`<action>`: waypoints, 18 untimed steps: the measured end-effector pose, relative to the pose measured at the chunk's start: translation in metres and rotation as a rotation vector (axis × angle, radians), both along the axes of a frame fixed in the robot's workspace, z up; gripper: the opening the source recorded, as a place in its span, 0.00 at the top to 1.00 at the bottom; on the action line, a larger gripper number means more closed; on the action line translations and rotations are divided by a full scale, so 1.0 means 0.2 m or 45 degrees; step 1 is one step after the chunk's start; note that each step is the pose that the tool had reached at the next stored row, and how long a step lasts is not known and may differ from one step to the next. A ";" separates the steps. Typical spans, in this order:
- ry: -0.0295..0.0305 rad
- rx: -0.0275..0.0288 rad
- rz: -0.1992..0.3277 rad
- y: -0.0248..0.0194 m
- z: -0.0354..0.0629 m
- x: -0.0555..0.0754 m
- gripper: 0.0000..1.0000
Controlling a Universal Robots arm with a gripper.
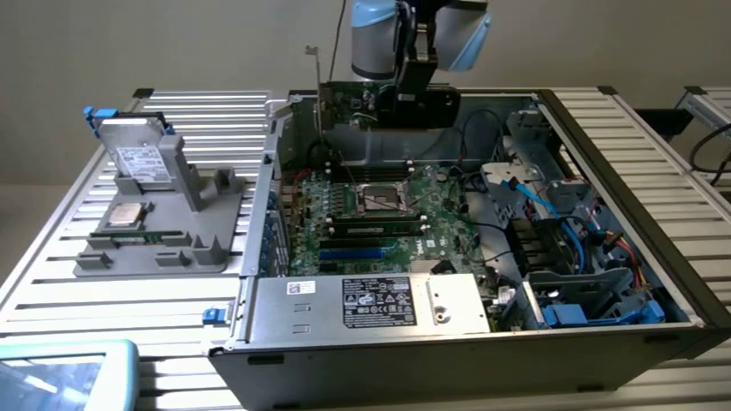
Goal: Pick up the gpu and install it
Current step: 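Insert the gpu into the slot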
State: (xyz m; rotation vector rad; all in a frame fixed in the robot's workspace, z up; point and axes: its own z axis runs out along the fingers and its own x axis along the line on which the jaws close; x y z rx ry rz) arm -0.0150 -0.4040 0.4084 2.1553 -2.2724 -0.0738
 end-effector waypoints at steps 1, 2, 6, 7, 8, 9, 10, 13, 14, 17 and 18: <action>0.0001 0.0000 0.000 -0.005 -0.009 -0.01 0.73; 0.0000 0.0002 0.000 -0.011 -0.019 -0.01 0.73; -0.0027 -0.0002 0.002 -0.038 -0.051 -0.02 0.73; -0.0052 0.0001 0.002 -0.041 -0.057 -0.02 0.73; -0.0070 0.0001 0.003 -0.042 -0.065 -0.02 0.73; -0.0079 0.0001 0.003 -0.044 -0.074 -0.02 0.73; -0.0090 0.0004 0.003 -0.046 -0.084 -0.02 0.73; -0.0104 0.0005 0.004 -0.053 -0.111 -0.02 0.73; -0.0107 0.0004 0.004 -0.057 -0.120 -0.02 0.73; -0.0110 0.0005 0.004 -0.076 -0.147 -0.02 0.73; -0.0111 0.0004 0.005 -0.083 -0.156 -0.02 0.73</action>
